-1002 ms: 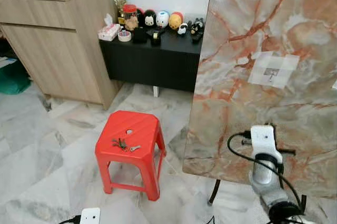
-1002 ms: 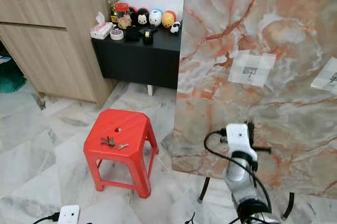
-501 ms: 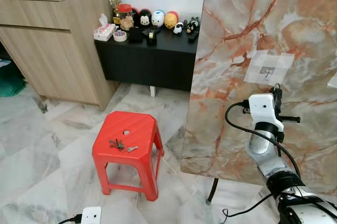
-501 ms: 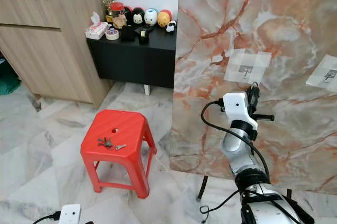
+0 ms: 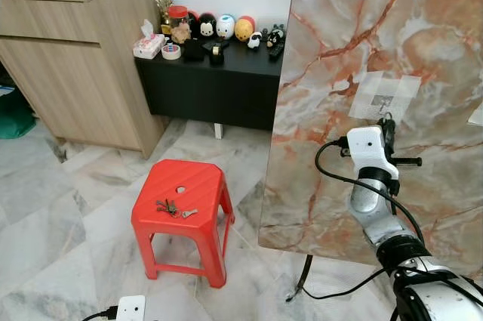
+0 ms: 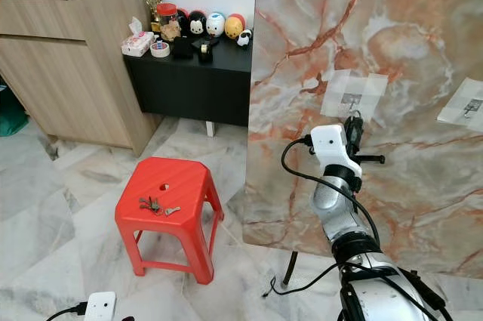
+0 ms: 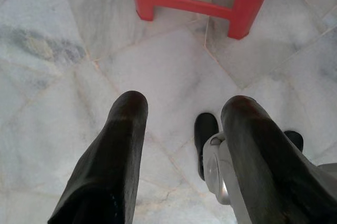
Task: Hang keys on a hook
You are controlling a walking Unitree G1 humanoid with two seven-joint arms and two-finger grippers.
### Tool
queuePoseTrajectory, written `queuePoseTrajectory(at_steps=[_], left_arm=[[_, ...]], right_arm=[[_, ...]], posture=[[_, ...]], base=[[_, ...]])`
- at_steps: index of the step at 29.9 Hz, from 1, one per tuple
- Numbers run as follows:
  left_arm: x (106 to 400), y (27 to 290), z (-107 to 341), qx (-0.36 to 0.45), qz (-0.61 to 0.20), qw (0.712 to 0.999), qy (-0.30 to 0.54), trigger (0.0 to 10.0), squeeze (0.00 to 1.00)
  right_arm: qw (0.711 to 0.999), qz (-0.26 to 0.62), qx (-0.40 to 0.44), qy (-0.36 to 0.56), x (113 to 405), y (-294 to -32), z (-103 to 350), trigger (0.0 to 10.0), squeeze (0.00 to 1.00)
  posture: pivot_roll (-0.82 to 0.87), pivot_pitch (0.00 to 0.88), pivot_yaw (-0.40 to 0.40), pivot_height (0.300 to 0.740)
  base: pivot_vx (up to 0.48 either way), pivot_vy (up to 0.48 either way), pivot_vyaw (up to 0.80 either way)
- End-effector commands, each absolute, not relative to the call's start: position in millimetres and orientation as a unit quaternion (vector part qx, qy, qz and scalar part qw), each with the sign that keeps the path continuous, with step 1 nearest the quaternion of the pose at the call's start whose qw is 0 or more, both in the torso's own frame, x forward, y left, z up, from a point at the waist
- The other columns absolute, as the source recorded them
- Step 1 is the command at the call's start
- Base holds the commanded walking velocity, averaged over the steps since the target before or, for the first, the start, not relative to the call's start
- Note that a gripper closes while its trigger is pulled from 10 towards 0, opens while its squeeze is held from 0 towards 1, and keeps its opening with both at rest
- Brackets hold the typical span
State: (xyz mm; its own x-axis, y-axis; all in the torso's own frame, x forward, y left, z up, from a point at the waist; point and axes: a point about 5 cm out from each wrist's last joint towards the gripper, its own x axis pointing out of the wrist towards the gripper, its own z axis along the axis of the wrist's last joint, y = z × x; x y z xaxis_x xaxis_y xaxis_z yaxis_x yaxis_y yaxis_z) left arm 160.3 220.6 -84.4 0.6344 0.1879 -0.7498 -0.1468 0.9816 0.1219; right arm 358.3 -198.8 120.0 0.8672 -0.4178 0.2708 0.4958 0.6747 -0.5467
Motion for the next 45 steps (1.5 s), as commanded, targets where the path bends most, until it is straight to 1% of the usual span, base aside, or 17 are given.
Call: queuePoseTrajectory(at_steps=[1,8,18,45], left_arm=[[160,220,-85,0.029,0.092,0.903,0.418,10.0,0.00],[161,219,-84,0.029,0.090,0.904,0.416,10.0,0.00],[163,217,-84,0.028,0.090,0.905,0.414,10.0,0.00],[160,219,-85,0.025,0.093,0.902,0.422,10.0,0.00]], right_arm=[[0.911,-0.249,-0.322,-0.065,363,-196,127,10.0,0.00],[0.906,-0.247,-0.339,-0.063,365,-197,129,10.0,0.00],[0.904,-0.249,-0.341,-0.066,368,-197,133,10.0,0.00],[0.910,-0.246,-0.333,-0.033,373,-198,135,10.0,0.00]], posture=[[0.02,0.000,-0.048,0.740],[0.02,0.000,-0.049,0.740],[0.02,0.000,-0.050,0.740],[0.02,0.000,-0.048,0.740]], base=[[0.000,0.000,0.00],[0.000,0.000,0.00],[0.000,0.000,0.00],[0.000,0.000,0.00]])
